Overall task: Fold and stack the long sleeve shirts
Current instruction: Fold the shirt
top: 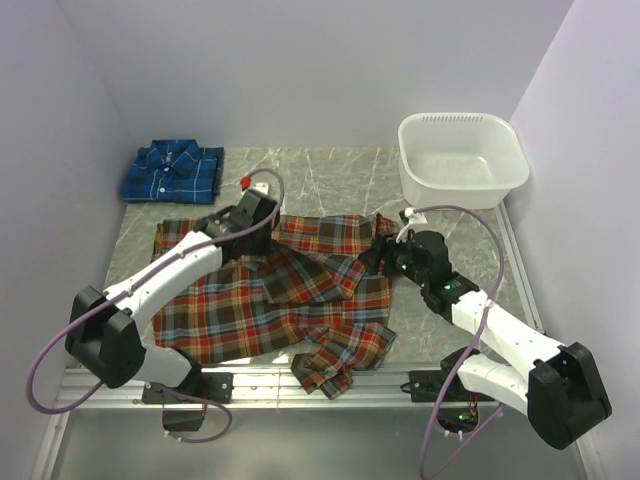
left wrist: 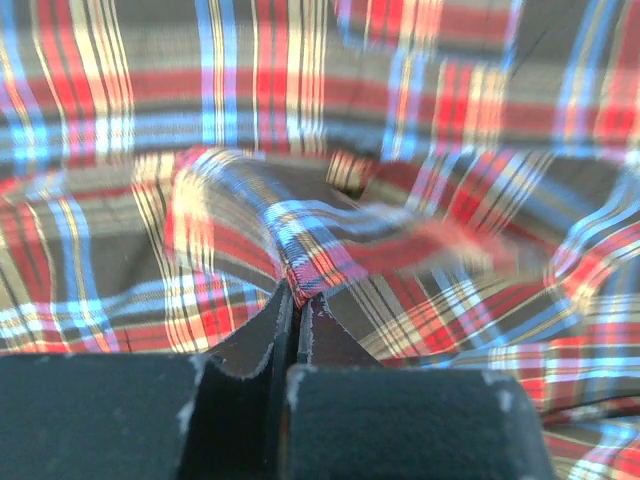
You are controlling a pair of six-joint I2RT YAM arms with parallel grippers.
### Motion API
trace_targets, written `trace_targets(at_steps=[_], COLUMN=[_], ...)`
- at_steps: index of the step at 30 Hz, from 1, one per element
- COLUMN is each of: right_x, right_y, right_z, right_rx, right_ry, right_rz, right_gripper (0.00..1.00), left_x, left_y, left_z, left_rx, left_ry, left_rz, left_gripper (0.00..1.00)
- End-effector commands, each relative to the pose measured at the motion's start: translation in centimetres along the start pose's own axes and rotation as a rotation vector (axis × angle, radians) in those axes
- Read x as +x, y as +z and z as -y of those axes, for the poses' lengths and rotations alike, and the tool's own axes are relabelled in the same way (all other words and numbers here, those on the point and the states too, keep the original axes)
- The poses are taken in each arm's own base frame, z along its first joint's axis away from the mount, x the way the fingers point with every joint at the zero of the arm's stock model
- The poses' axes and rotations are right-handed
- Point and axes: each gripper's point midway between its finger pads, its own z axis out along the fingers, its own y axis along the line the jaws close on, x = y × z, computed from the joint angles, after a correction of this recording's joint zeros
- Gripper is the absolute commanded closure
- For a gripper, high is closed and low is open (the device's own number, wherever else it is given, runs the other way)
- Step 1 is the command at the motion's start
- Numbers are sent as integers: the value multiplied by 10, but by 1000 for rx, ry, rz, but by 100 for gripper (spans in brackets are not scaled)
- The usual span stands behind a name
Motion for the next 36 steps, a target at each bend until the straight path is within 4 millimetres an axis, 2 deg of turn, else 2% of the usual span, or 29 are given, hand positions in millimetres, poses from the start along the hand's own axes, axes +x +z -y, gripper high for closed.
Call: trace_targets(at_steps=[1, 5, 9, 10, 12, 16, 21, 25, 30, 35, 36], right_x=[-28, -34, -25, -25, -19, -15, -13, -14, -12, -7, -6], right_y=[2, 11, 22, 24, 28, 34, 41, 45, 50, 52, 53], right_z=[-1, 1, -5, -9, -13, -18, -18, -20, -22, -25, -25], right_rx=[37, 61, 20, -1, -38, -72, -85, -101, -122, -144, -146], right_ry=[18, 36, 39, 33, 12, -30, -59, -83, -98, -93, -95], right_rz=[49, 23, -37, -43, -78, -130, -156, -170, -190, -204, -207], right_gripper=[32, 32, 34, 34, 34, 35, 35, 35, 35, 35, 35], left_x=[-30, -46, -62, -63, -68, -73, -83, -91, -90, -87, -91], left_y=[-9, -9, -3, -1, 4, 11, 19, 26, 33, 32, 30], left_z=[-5, -12, -27, -36, -38, -54, -59, -72, -85, -109, -111], left_rx=[-45, -69, -86, -99, -87, -115, -113, -129, -150, -250, -261], left_ry=[26, 11, -48, -70, -91, -129, -188, -238, -251, -236, -238], left_rz=[6, -23, -50, -71, -98, -158, -192, -195, -232, -265, -257], left_gripper=[100, 100, 100, 99, 99, 99, 98, 98, 97, 96, 95])
